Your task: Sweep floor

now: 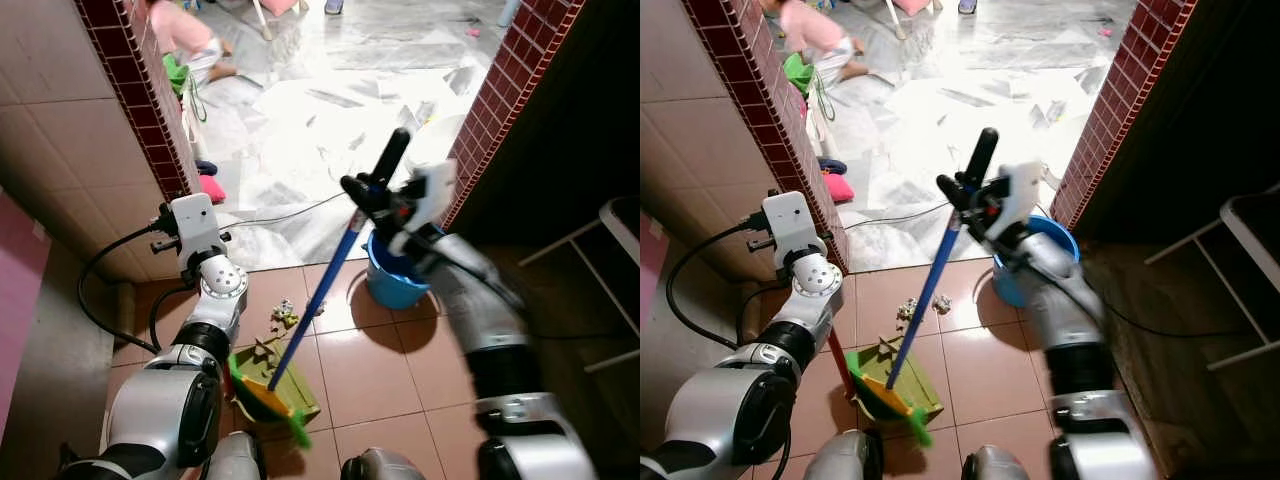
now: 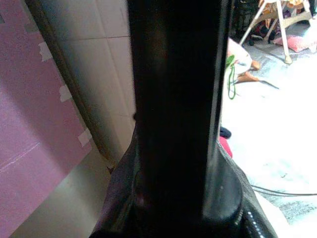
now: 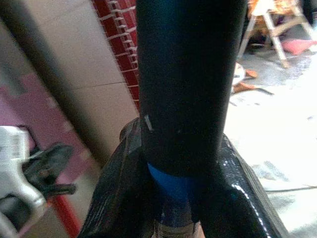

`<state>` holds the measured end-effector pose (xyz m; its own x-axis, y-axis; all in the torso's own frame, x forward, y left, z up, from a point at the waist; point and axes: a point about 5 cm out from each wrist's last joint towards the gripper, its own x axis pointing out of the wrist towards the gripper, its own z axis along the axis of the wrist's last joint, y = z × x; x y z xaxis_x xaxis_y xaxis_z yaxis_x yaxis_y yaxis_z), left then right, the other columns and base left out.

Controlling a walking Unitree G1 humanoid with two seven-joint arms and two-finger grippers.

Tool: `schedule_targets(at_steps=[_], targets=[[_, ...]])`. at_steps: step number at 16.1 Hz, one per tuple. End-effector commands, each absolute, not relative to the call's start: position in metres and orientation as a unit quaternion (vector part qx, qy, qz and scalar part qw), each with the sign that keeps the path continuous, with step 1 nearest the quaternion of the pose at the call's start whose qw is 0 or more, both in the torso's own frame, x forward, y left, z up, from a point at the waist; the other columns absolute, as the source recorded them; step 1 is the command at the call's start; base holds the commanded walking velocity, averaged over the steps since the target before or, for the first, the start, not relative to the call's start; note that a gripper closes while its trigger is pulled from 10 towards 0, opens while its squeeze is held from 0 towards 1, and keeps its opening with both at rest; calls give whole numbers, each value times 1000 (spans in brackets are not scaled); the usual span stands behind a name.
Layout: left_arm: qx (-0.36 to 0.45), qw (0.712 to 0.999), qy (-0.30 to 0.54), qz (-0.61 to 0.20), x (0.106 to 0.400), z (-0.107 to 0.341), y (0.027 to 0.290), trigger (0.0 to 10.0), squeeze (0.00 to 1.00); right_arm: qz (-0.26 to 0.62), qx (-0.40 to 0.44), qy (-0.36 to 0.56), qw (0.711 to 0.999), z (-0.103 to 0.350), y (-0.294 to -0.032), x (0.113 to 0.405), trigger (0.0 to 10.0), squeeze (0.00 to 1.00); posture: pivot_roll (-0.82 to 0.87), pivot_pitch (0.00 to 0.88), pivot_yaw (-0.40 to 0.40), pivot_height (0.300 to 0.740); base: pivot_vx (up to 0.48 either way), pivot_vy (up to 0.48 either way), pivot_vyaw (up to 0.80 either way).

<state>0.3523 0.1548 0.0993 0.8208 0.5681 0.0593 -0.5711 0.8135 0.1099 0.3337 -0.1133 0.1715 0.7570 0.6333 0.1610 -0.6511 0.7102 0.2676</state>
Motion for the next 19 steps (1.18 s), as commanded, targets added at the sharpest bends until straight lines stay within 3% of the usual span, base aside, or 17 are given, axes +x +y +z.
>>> schedule_targets(at_steps=[1,8,12,16,19], targets=[[72,954,6,292,351,93,155,10000,0,367,174,-46,913,186,-116,334,10000,0,-119,113,5,740,0,0,0],[61,963,14,263,351,90,155,10000,0,267,150,-150,940,246,-149,354,10000,0,-124,83,13,740,0,0,0],[57,966,19,253,352,89,157,10000,0,175,88,-166,967,243,-166,362,10000,0,-119,71,11,740,0,0,0],[55,971,22,231,352,88,155,10000,0,160,19,-148,976,216,-154,361,10000,0,-113,67,12,740,0,0,0],[57,972,29,225,351,85,152,10000,0,183,56,-92,977,169,-126,354,10000,0,-108,63,16,740,0,0,0]])
